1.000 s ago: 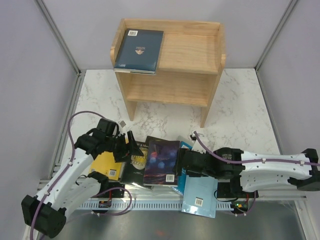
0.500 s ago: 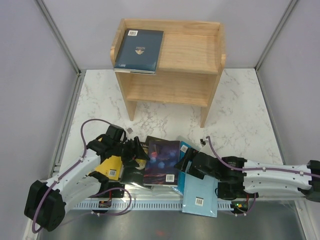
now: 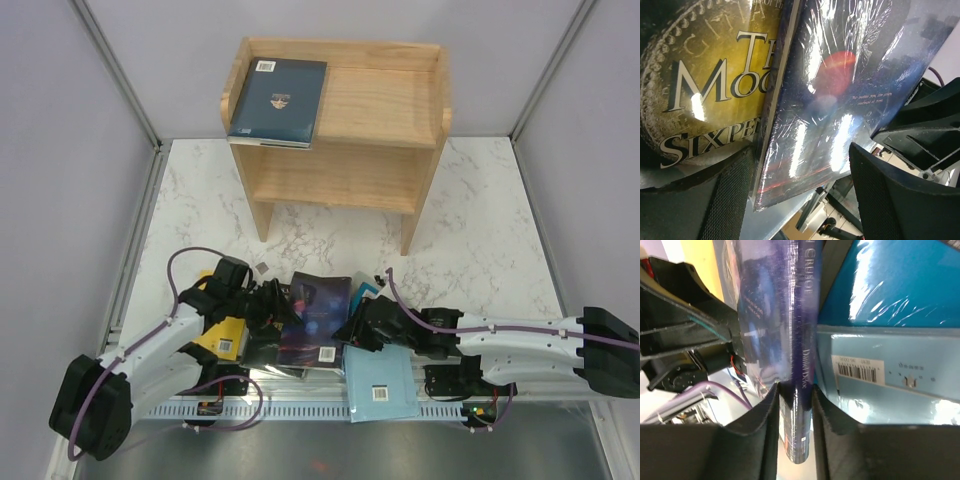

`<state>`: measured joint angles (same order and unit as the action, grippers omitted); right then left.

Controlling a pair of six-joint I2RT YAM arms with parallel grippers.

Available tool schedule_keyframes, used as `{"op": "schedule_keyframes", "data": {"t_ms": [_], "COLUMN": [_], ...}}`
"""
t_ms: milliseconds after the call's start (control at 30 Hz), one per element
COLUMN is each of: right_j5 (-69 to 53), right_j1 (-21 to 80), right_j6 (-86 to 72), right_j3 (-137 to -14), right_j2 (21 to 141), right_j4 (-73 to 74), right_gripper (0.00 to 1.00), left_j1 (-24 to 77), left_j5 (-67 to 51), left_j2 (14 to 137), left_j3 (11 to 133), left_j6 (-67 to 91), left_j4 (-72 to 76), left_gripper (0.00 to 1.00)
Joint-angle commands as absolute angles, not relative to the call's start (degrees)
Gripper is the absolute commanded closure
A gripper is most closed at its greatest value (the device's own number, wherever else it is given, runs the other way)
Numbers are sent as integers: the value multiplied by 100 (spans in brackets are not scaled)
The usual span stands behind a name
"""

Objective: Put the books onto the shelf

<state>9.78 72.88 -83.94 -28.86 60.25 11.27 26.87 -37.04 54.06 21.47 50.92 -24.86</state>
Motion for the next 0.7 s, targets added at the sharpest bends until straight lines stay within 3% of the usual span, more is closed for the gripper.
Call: {"op": "schedule_keyframes", "data": {"t_ms": [0,233,300,433,667], "right_j5": [941,783,739,659,519], "right_j1": [7251,7251,7251,7242,7242], "right_j6": [-8323,-8095,-8025,-7674,-7515], "right_j3": [-2856,-3409,-3646,-4077,-4429], "right_j2": [6170,6424,6503,6741,7224], "right_j4": [879,879,879,861,826], "right_gripper": [73,87,86,77,79], "left_j1": [2716,2716,2716,2716,2716], "left_j5": [-4148,-4456,-4535,-4649,-4728], "left_j2": [5221,4800,4668,4395,4245], "left_j3": [2057,2179,2276,2461,2707], "left_j6": [5484,5870,5941,6143,6284], "left_j4": [-1960,-1749,-1740,-1661,-1600], "left_gripper": [22,22,22,21,21]}}
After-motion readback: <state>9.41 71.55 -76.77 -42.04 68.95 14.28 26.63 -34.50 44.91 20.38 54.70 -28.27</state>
